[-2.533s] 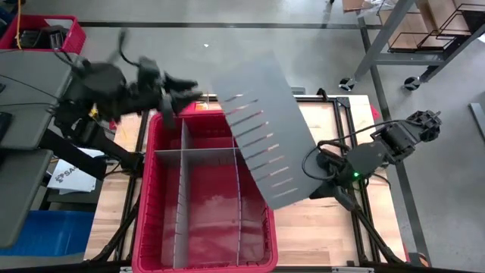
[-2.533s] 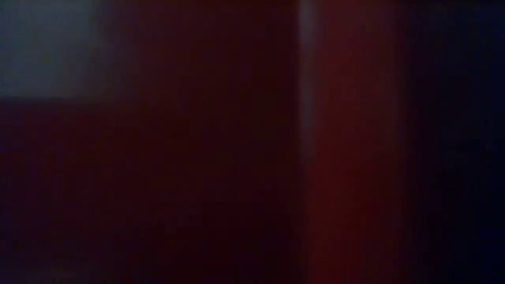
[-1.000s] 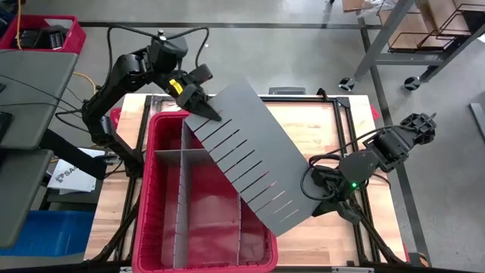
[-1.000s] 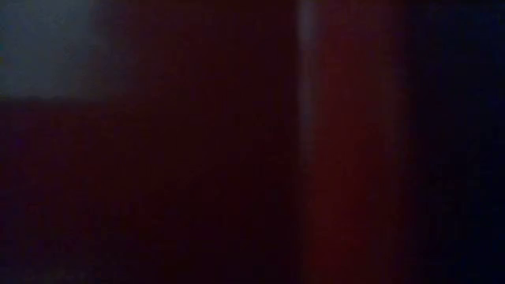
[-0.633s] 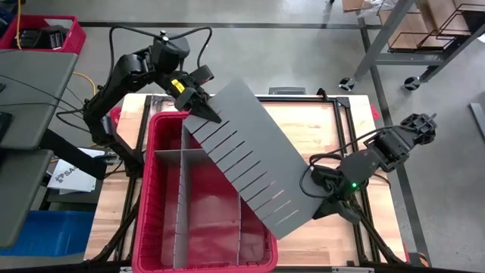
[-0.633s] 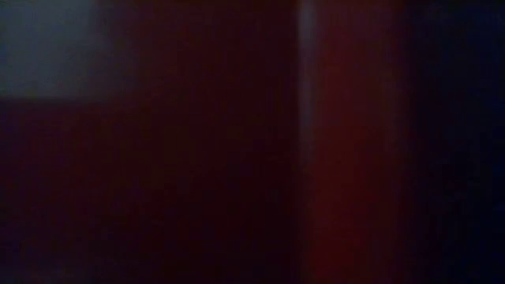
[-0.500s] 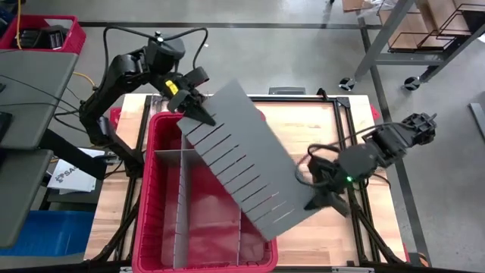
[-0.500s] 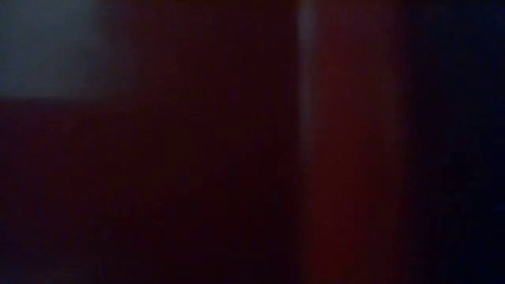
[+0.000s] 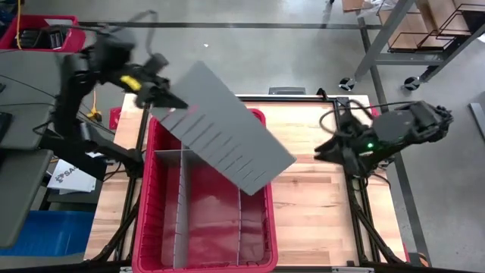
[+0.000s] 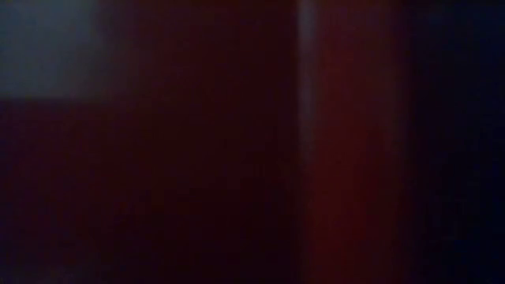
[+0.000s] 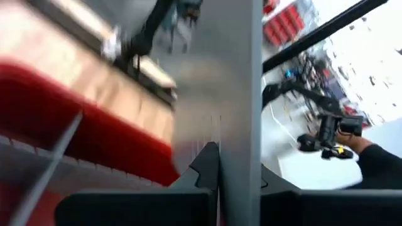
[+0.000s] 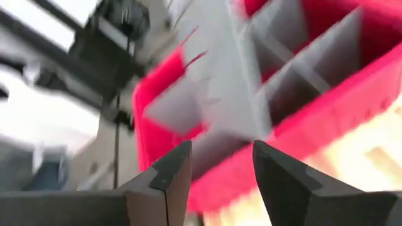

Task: Sort blocks
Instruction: Assemble the bin divider into the red bin

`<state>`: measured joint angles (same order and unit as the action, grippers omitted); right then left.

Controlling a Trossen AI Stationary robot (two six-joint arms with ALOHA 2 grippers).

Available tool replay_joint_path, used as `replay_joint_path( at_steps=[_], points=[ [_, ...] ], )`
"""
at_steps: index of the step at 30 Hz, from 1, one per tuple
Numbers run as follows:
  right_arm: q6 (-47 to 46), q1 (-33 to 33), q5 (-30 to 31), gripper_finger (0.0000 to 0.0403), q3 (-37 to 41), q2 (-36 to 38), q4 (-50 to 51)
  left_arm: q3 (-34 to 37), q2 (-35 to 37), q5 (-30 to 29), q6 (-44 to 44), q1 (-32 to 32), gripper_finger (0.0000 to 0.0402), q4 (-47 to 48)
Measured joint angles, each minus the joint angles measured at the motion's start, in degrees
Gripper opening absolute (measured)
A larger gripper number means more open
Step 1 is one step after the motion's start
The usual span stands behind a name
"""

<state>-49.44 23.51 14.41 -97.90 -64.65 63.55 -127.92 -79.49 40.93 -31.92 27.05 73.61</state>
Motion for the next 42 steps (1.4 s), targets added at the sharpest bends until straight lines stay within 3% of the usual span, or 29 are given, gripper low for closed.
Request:
replay_joint_path(
  at_steps=[3,7,13,18,24,30,42],
  points=[
    [0.24,1.55,8.24,0.0161,0.45,0.94,-3.23,0.00,3.73,-3.26,-0.38,0.35,0.0001,-3.30],
    [4.57,1.94,13.54,0.0161,3.12,0.90,-12.18,-0.04,7.86,-6.95,-2.28,0.33,0.0001,-10.74],
    [15.16,-0.15,15.51,0.0161,7.63,0.52,-33.71,-0.07,12.81,-14.78,-1.65,0.33,0.0000,-19.01],
    [25.96,-1.73,15.24,0.0161,9.10,-1.52,-48.97,-0.09,15.25,-16.20,-1.66,0.33,0.0000,-22.90],
    [28.98,-5.47,15.08,0.0161,9.17,-5.21,-53.92,-0.07,16.44,-16.73,1.01,0.31,0.0000,-20.88],
    [31.25,-6.67,11.03,0.0161,9.17,-8.60,-63.62,-0.04,16.93,-20.29,3.50,0.31,0.0000,-16.47],
    [33.59,-7.84,14.71,0.0161,9.19,-9.22,-64.66,0.00,18.75,-19.59,2.96,0.31,0.0000,-16.73]
  ],
)
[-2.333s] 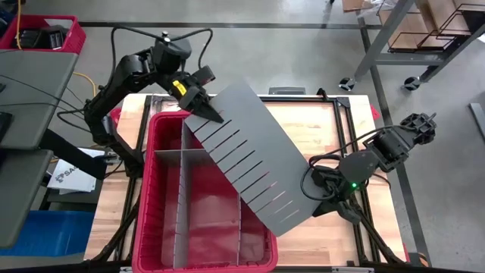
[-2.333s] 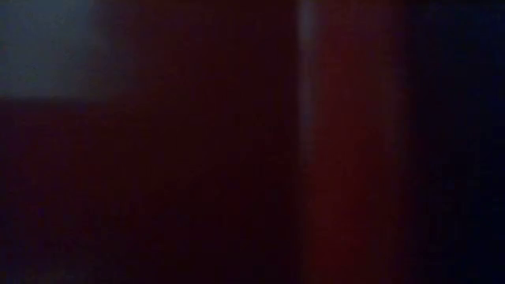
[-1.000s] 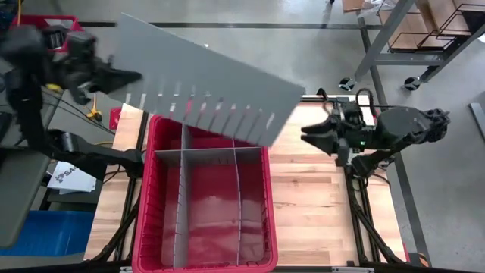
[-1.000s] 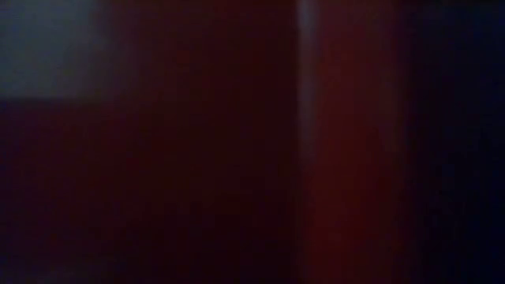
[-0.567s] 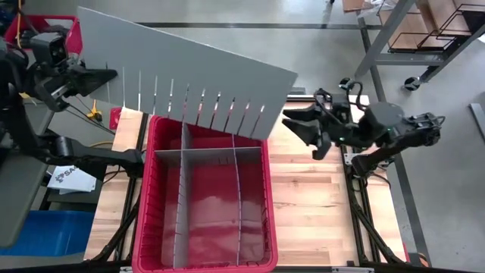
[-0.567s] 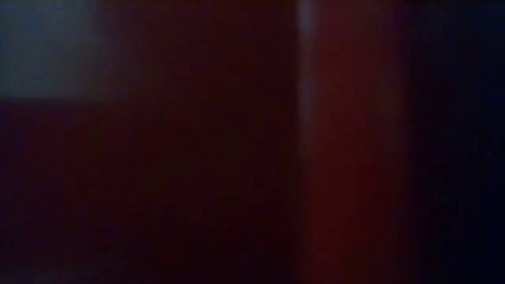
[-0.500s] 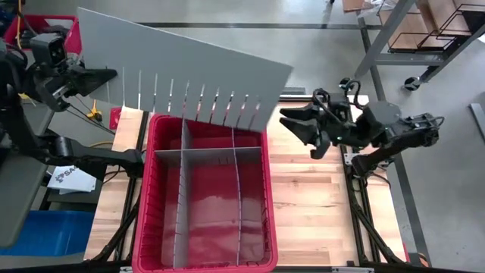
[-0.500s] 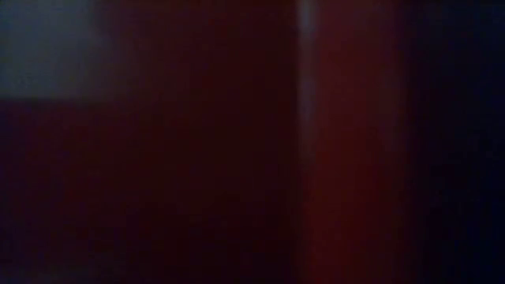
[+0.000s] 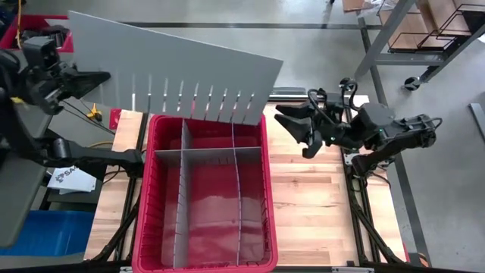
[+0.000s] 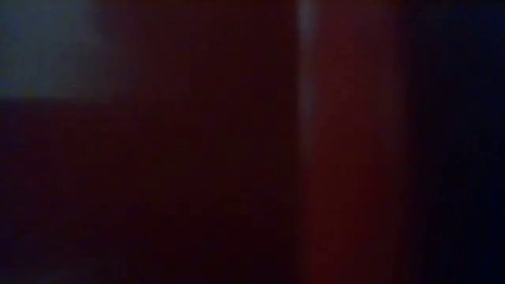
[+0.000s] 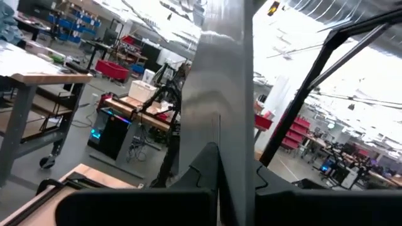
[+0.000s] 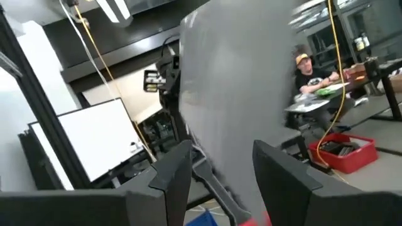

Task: Sort blocks
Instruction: Assemble the bin divider into the red bin

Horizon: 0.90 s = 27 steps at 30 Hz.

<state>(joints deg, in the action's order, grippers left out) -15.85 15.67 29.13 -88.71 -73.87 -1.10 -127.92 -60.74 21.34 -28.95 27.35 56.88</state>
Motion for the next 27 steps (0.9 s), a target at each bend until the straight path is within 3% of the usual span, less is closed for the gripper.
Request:
replay_joint_path(
  at_steps=[6,12,27],
  points=[
    [1.39,-2.40,0.80,0.0161,-0.02,0.00,-0.72,-0.05,0.00,0.66,-1.41,-0.04,0.0000,-0.15],
    [1.39,-4.77,-5.98,0.0161,-0.02,0.02,-5.61,0.00,-0.43,0.68,-1.37,-0.04,0.0000,-0.13],
    [2.20,-4.32,-8.38,0.0161,-0.02,1.91,-6.38,-0.02,-0.71,0.22,-0.84,0.01,0.0000,-1.55]
  ],
)
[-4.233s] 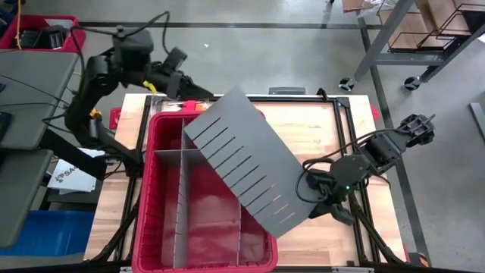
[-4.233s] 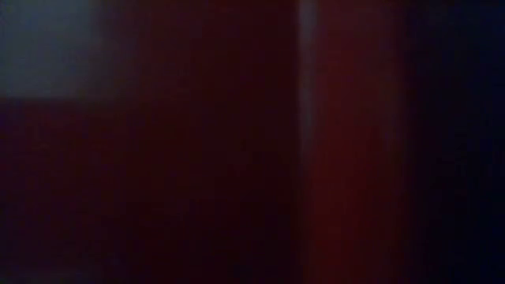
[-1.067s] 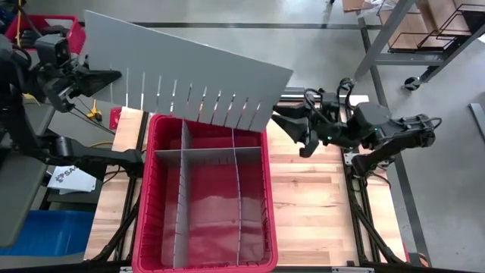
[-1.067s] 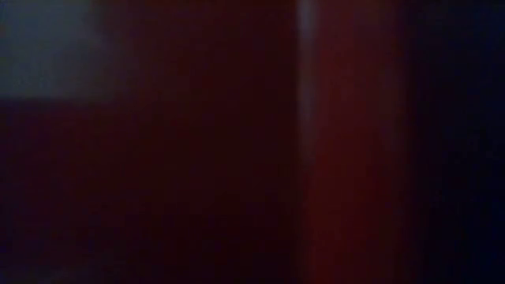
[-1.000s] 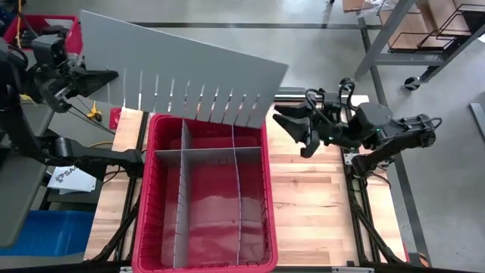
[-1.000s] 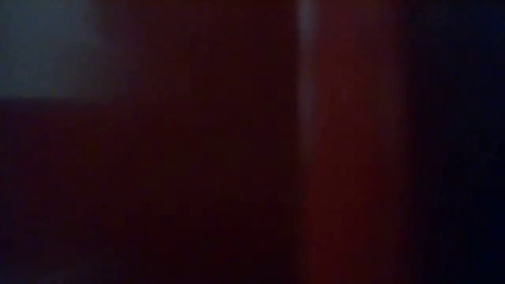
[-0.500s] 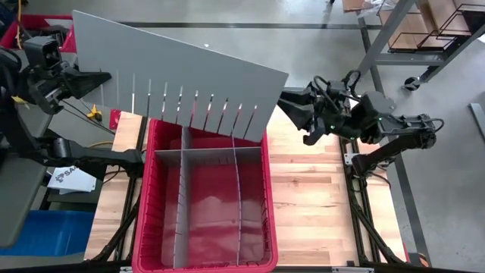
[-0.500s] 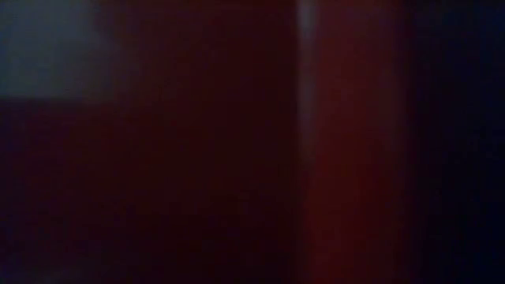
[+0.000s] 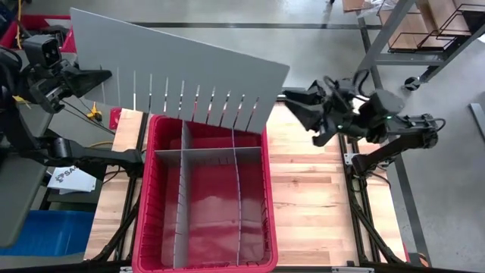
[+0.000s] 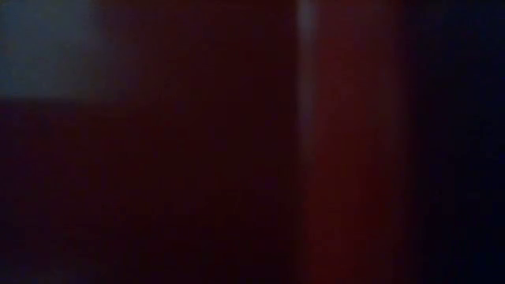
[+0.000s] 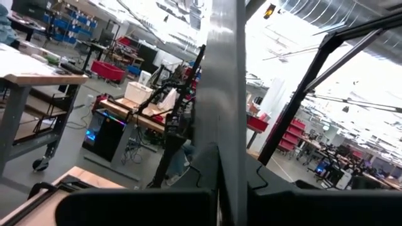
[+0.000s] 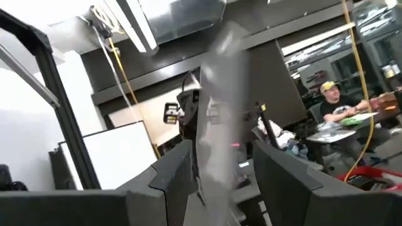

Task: Sort blocks
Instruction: Assemble the bin divider into the red bin

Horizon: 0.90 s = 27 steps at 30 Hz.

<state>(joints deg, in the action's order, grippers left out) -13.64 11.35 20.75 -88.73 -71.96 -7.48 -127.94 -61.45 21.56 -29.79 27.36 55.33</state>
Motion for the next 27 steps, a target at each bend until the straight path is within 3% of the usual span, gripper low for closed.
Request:
replay_joint_path(
  at_steps=[12,27],
  points=[
    [2.09,0.08,5.09,0.0161,-0.02,1.09,2.42,0.00,-0.84,0.26,0.04,-0.01,0.0000,-0.48],
    [0.37,-1.50,2.45,0.0161,-0.02,0.69,1.50,-0.02,-3.35,1.87,-0.14,-0.03,0.0000,-2.66]
  ],
)
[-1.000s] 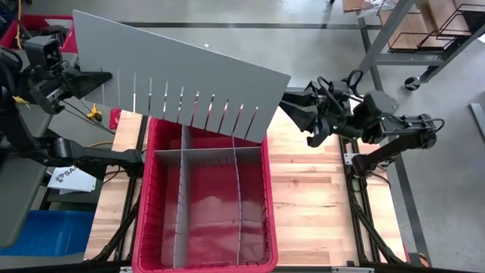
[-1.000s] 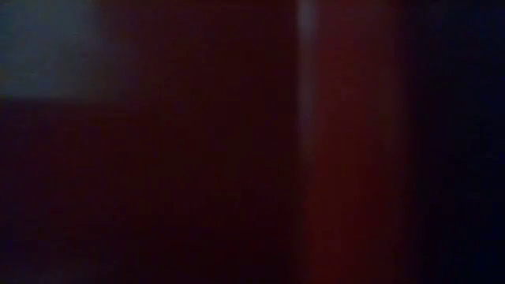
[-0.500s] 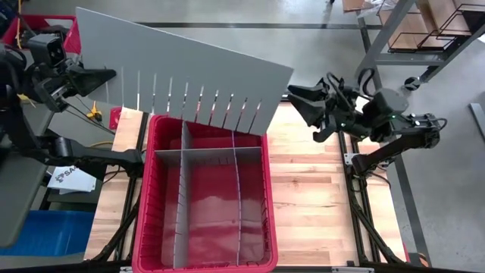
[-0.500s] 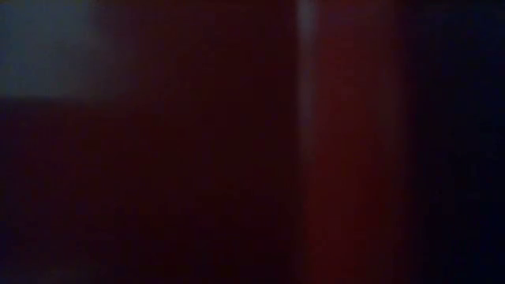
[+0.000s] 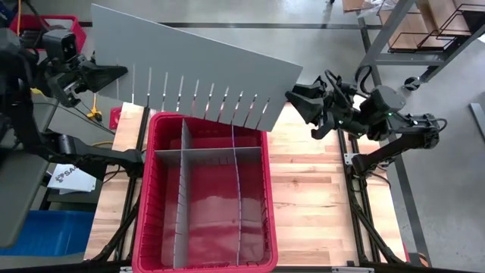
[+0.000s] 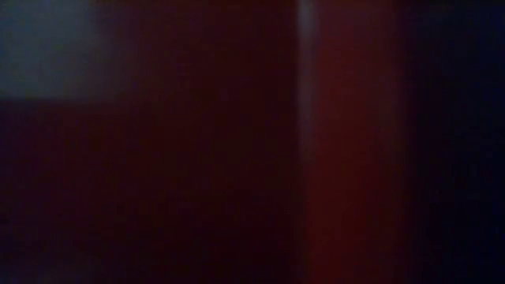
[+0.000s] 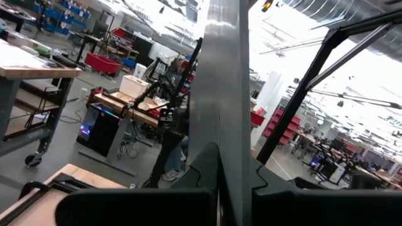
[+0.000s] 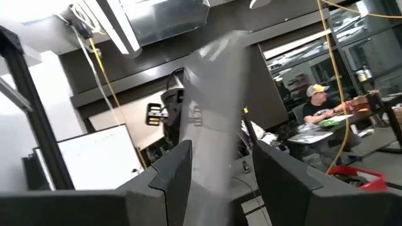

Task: Sort blocks
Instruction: Assemble the bin divider into the red bin

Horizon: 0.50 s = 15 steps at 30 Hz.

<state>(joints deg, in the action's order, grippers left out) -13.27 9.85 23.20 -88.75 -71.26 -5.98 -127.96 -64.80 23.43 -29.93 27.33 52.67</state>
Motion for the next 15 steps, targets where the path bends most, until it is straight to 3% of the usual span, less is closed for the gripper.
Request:
replay_joint_path(
  at_steps=[11,15],
  points=[
    [-1.25,-0.24,-3.30,0.0158,0.00,-0.02,-0.72,0.01,-1.16,0.02,0.53,0.00,0.0000,-0.04],
    [-0.81,-0.22,-4.74,0.0113,0.00,-0.04,-1.29,0.00,-1.20,-0.57,0.69,0.00,0.0000,0.36]
  ],
)
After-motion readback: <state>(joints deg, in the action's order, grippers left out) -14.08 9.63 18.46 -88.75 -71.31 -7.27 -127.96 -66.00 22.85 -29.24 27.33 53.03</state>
